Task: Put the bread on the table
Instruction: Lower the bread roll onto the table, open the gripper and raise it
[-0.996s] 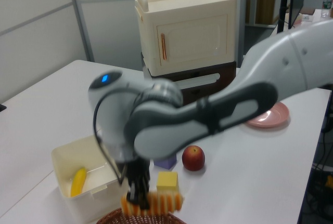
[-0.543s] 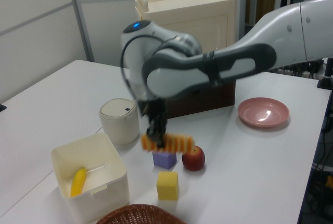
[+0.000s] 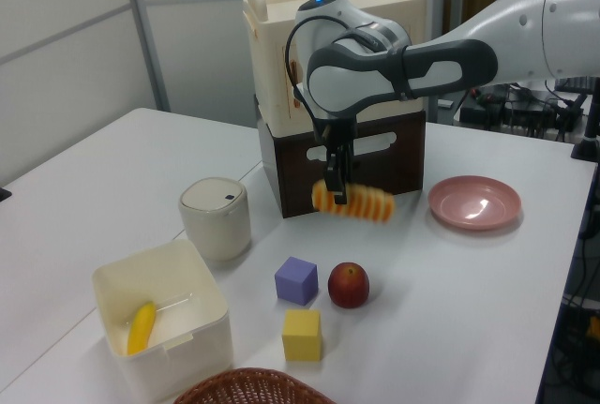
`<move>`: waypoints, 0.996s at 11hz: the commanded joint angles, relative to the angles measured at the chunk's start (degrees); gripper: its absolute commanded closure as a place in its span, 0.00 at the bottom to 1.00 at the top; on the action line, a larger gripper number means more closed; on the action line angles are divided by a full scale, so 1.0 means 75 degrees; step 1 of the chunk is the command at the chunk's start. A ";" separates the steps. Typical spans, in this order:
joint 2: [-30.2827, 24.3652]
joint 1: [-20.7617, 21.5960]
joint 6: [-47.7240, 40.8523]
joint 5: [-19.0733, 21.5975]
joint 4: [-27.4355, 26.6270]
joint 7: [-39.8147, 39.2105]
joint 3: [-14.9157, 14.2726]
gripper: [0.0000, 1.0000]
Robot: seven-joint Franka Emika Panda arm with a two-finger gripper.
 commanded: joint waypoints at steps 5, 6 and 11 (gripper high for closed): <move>-0.0703 0.0022 -0.0174 -0.0038 0.0073 0.1909 0.0063 0.00; -0.0879 0.0069 -0.0350 -0.0003 0.0073 0.2590 0.0110 0.00; -0.1268 0.0315 -0.1171 0.0067 0.0073 0.3394 0.0110 0.00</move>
